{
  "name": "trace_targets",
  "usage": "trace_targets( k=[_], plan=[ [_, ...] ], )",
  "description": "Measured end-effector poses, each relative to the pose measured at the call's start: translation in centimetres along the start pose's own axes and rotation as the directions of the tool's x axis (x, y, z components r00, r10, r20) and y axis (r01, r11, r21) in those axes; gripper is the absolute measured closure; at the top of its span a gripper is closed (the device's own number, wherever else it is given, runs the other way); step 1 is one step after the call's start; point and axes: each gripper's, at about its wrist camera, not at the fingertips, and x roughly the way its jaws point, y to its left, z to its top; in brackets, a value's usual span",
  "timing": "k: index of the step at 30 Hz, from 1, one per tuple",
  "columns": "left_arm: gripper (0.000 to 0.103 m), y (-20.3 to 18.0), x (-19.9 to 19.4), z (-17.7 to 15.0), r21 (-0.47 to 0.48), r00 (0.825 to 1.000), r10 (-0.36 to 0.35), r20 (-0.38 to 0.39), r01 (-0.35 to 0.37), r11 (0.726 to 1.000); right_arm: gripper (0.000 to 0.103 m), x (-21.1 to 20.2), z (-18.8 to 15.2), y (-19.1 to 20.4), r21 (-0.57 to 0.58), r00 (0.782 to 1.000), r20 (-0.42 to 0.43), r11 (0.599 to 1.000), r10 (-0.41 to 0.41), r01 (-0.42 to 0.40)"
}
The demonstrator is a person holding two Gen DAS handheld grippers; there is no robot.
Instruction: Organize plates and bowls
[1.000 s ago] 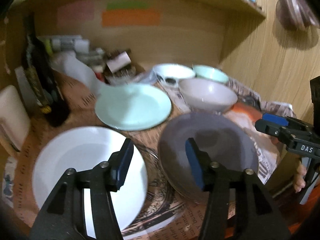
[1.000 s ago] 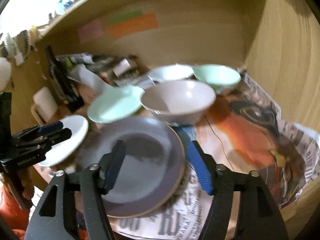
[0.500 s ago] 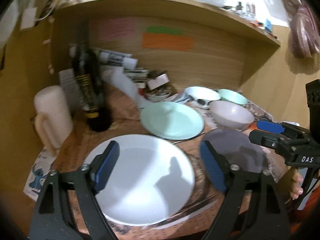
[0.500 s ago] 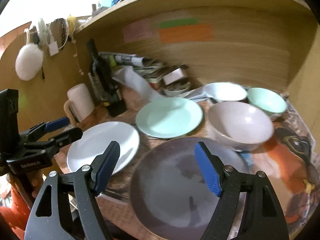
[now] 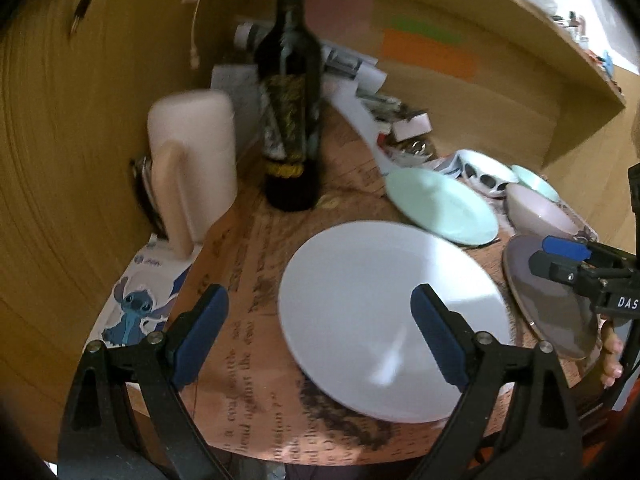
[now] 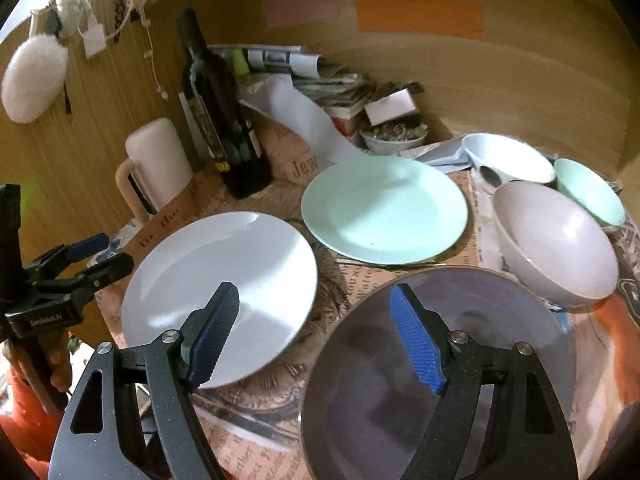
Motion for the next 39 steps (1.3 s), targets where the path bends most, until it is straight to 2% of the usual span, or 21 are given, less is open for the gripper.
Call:
trace_targets(
  k=[3,5,7,10,11,13,16,24,29,33,36,39],
  plan=[
    [0.009,1.0,0.6,-0.5,-0.014,1.000,-0.008,-0.023,0.008,1.000,0.029,1.1,0.1,0.6,-0.016,1.000,-0.029,1.000,-0.007,0.007],
    [0.011,1.5,1.0,-0.9,-0.026,0.999,-0.019,-0.036,0.018,1.000,0.037,1.8,0.3,0.8,-0.025,0.999,-0.049,1.000,-0.013,0.012],
    [0.022,1.6,1.2,-1.1,-0.029,0.999,-0.028,-0.046,0.027,0.999,0.053,2.8,0.4,1.1,-0.032,0.996,-0.083,0.999,-0.016,0.014],
    [0.034,2.0,1.6,-1.4,-0.024,0.997,-0.046,-0.064,0.044,0.999,0.064,3.8,0.4,1.2,-0.031,0.994,-0.108,0.999,-0.028,0.025],
    [0.036,2.2,1.8,-1.6,-0.021,0.997,-0.043,-0.063,0.042,0.999,0.065,4.1,0.4,1.1,-0.028,0.993,-0.114,0.999,-0.030,0.027],
    [0.047,2.6,2.0,-1.7,-0.026,0.997,-0.045,-0.070,0.043,0.999,0.071,4.6,0.5,0.9,-0.018,0.991,-0.130,0.999,-0.030,0.028],
    [0.059,3.2,2.5,-1.9,-0.050,0.992,-0.078,-0.094,0.074,0.996,0.076,5.2,0.5,0.8,-0.007,0.988,-0.152,0.999,-0.033,0.032],
    [0.074,3.5,3.2,-2.1,-0.053,0.985,-0.135,-0.109,0.130,0.990,0.083,6.6,0.6,1.0,0.000,0.978,-0.203,0.999,-0.036,0.036],
    [0.082,3.1,3.1,-2.2,-0.033,0.980,-0.162,-0.113,0.159,0.987,0.083,7.1,0.5,1.2,-0.002,0.973,-0.227,0.999,-0.038,0.039],
    [0.082,3.0,3.2,-2.2,-0.025,0.980,-0.162,-0.116,0.160,0.987,0.080,7.2,0.5,1.3,-0.012,0.970,-0.238,0.999,-0.042,0.040],
    [0.082,3.2,3.3,-2.2,-0.027,0.979,-0.166,-0.118,0.164,0.986,0.072,7.4,0.5,1.6,-0.027,0.968,-0.247,0.999,-0.046,0.041],
    [0.082,3.0,3.4,-2.2,-0.019,0.981,-0.151,-0.121,0.149,0.989,0.071,7.3,0.3,2.1,-0.057,0.970,-0.234,0.997,-0.068,0.056]
  ],
)
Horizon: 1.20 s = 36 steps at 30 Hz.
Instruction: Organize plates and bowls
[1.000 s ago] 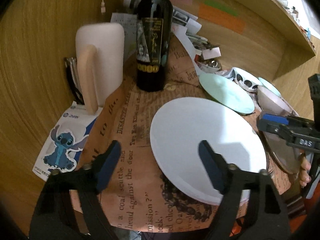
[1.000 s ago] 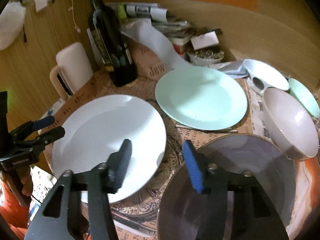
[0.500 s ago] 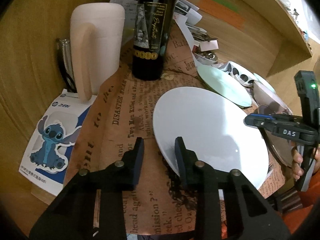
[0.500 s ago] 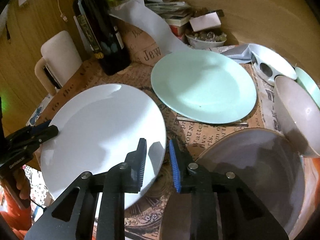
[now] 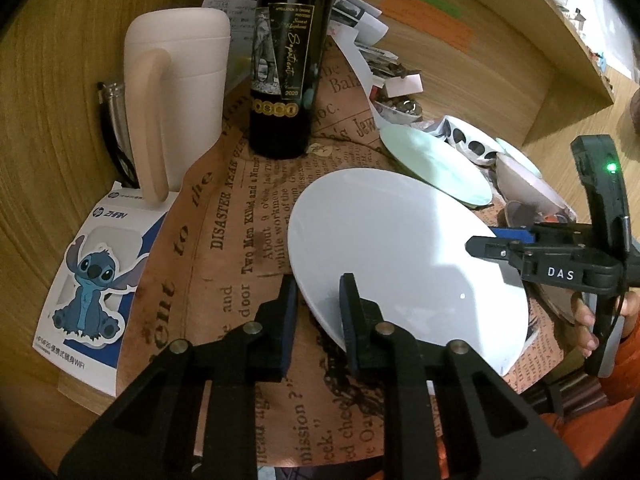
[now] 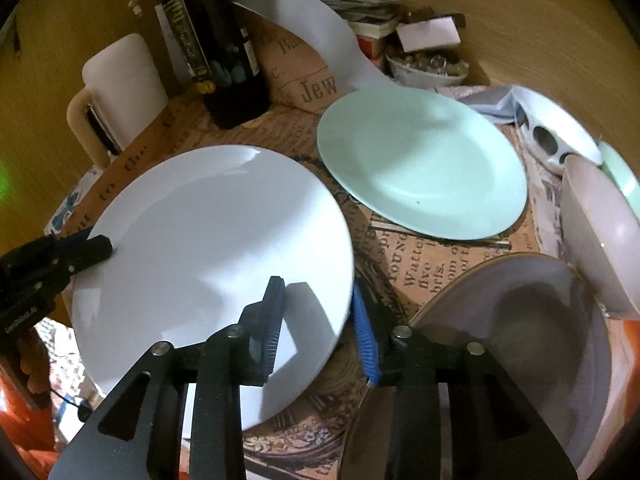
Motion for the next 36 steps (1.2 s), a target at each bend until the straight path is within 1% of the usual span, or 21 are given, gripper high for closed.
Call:
trace_targets(
  k=[3,6,14,23,30,36],
  plan=[
    [0.082,-0.3,0.0,0.0,0.007,1.000,0.025,0.000,-0.025,1.000,0.073,-0.2,-0.1,-0.3,0.018,1.000,0.010,1.000,0.012,-0.012],
    [0.082,-0.2,0.1,0.0,-0.011,1.000,0.029,-0.010,-0.029,1.000,0.076,-0.6,-0.1,-0.7,0.047,0.999,0.031,0.998,0.033,-0.035],
    [0.082,-0.2,0.2,0.2,-0.048,0.998,0.056,-0.005,-0.056,0.997,0.076,-1.7,0.2,-0.2,0.046,0.995,0.099,0.998,0.031,-0.036],
    [0.082,-2.0,0.1,1.1,-0.008,0.998,0.050,0.031,-0.049,0.999,0.076,-3.2,0.5,-1.4,0.081,0.989,0.151,0.997,0.006,-0.019],
    [0.082,-3.5,0.6,2.1,0.004,0.999,0.018,0.035,-0.018,1.000,0.076,-4.7,0.2,-3.0,0.107,0.983,0.183,0.994,-0.012,-0.008],
    [0.082,-5.4,1.0,2.5,0.026,0.999,-0.014,0.045,0.013,1.000,0.076,-6.3,-0.8,-4.6,0.134,0.977,0.210,0.991,-0.038,0.009]
  ],
)
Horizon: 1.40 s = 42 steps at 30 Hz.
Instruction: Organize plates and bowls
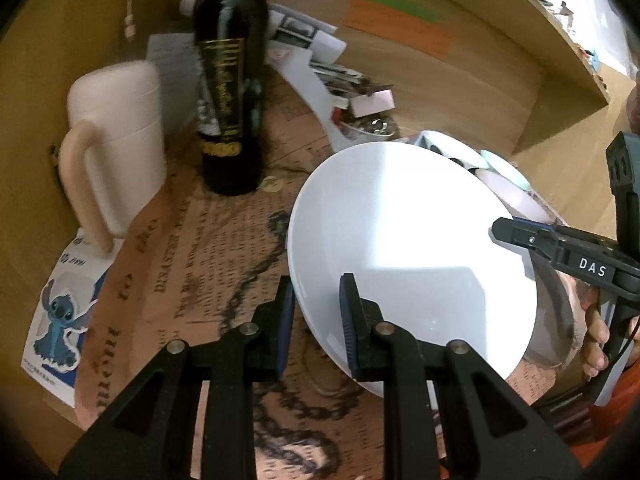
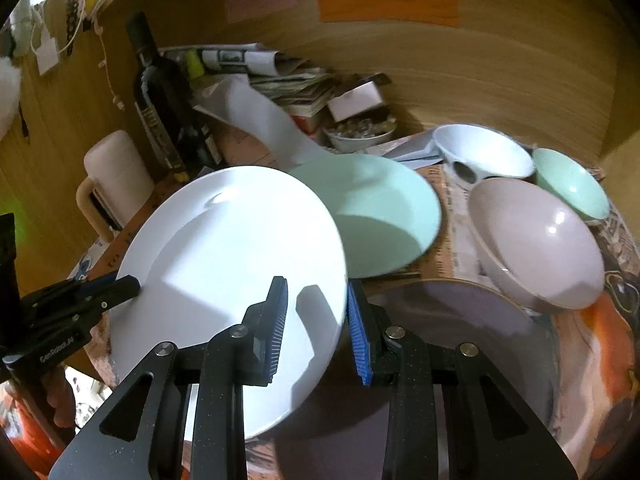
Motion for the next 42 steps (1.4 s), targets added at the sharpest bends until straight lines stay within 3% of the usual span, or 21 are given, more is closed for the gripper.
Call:
trace_targets(
  k=[17,42],
  plan=[
    [0.082,-6.3,1.1,0.6,0.070,0.998,-0.061,0.002,0.061,0.996,0.076,-2.9,-2.4,-5.8,0.097,1.000,-0.003,0.995,-0.031,0.032],
    [0.082,-12.7,3.9,-0.8,0.171,0.992,-0.091,-0.087,0.105,0.980,0.076,-4.9,-7.1,-10.9,0.209,0.997,-0.050,0.975,-0.064,0.073]
  ],
)
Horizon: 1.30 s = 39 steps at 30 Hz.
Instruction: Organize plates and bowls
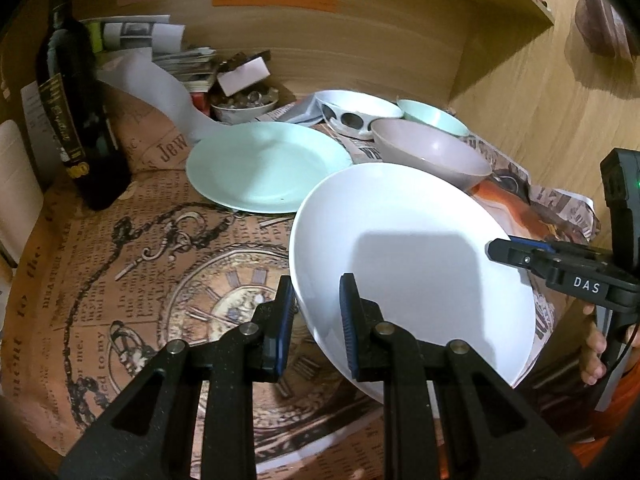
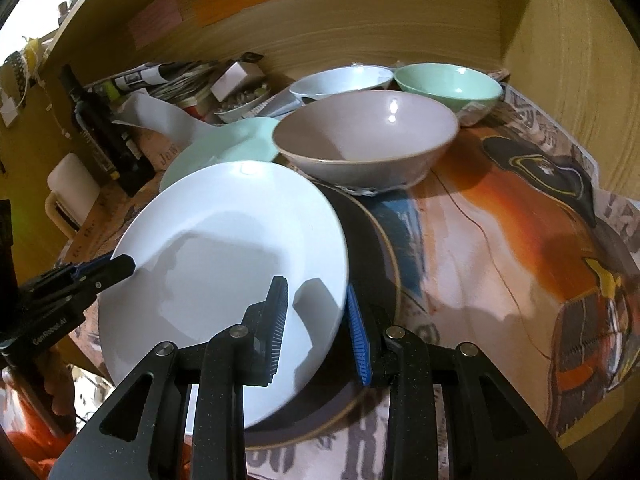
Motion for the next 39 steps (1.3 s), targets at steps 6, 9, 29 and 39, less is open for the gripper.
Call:
trace_targets(
  k=[6,9,29,39],
  plan=[
    [0.082,-0.8,0.8,0.0,0.013,1.000,-0.003,-0.010,0.003,1.000,0.076,-0.3,-0.5,-0.8,0.020,1.000,-0.001,1.000,-0.005,0.005],
    [0.082,-1.0,1.0,0.0,0.017,1.000,-0.003,-0.016,0.003,1.000,0.076,-0.5,-0.5,-0.7,0.016,1.000,0.006,1.000,-0.012,0.012],
    [0.076,-0.9,2.2,-0.1,0.047,0.999,-0.040,-0.019,0.040,0.998,0.076,-1.0,-0.4,-0.9,-0.010,1.000,0.010,1.000,-0.028,0.028],
    [0.075,-1.0,2.8,-0.1,0.043,0.997,-0.075,-0.036,0.077,0.996,0.075,-1.6,-0.3,0.2,-0.074,0.997,0.037,0.995,-0.062,0.065]
  ],
)
